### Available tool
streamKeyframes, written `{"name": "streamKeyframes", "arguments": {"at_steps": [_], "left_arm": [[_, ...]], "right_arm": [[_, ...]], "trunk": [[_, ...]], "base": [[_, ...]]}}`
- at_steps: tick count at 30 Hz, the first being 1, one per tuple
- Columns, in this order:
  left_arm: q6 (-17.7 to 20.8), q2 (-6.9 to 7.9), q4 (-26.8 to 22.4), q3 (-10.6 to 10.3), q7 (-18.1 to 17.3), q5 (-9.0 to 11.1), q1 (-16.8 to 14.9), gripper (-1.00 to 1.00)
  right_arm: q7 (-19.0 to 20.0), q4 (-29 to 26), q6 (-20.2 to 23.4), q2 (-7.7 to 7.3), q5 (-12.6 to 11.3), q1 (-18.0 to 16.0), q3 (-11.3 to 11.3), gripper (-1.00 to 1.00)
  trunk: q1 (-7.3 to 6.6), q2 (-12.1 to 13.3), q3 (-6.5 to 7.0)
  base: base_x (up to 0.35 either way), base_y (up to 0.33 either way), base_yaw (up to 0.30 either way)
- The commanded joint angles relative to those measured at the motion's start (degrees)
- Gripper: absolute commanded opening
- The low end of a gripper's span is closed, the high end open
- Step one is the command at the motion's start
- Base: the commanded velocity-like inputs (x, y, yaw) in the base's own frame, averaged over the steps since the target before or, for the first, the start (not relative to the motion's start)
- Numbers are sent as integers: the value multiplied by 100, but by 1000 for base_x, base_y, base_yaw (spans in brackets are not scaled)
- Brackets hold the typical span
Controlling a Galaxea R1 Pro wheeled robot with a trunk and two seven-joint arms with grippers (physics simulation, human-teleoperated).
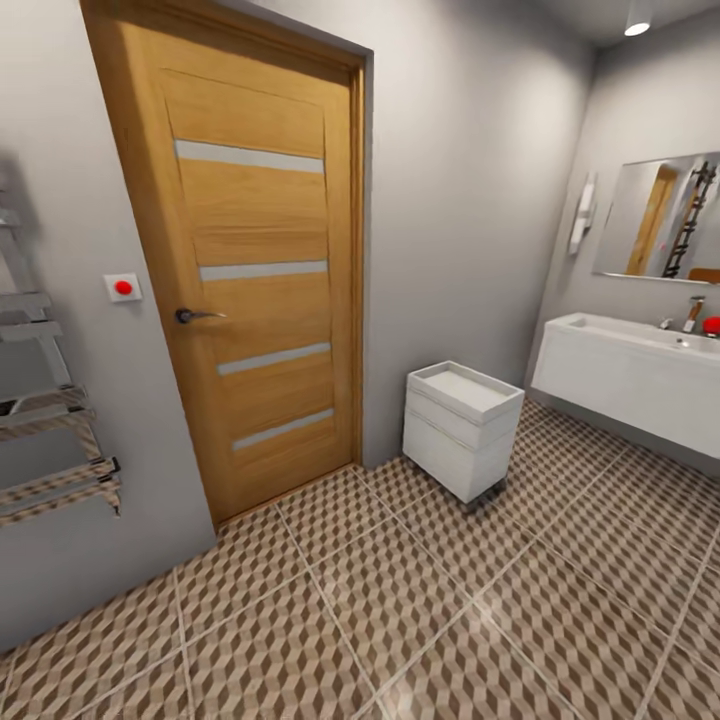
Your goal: Take the four mousetraps from the cabinet in the bathroom and place them on the bathroom floor. Make sure all four end up on the same floor surface, and ensure that at least two of them are either under or directly next to the same bathroom sink.
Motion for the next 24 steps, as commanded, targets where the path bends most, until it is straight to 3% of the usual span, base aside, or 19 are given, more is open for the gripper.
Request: {"name": "streamKeyframes", "arguments": {"at_steps": [1,24], "left_arm": [[-3,0,-3,3,-2,5,-1,100],[-3,0,-1,3,-2,5,-1,100]], "right_arm": [[-1,4,-19,-1,-3,-2,1,100],[-6,4,-19,-1,-4,-2,1,100]], "trunk": [[0,-3,-5],[0,-3,-5]], "base": [[0,0,284],[0,0,284]]}}
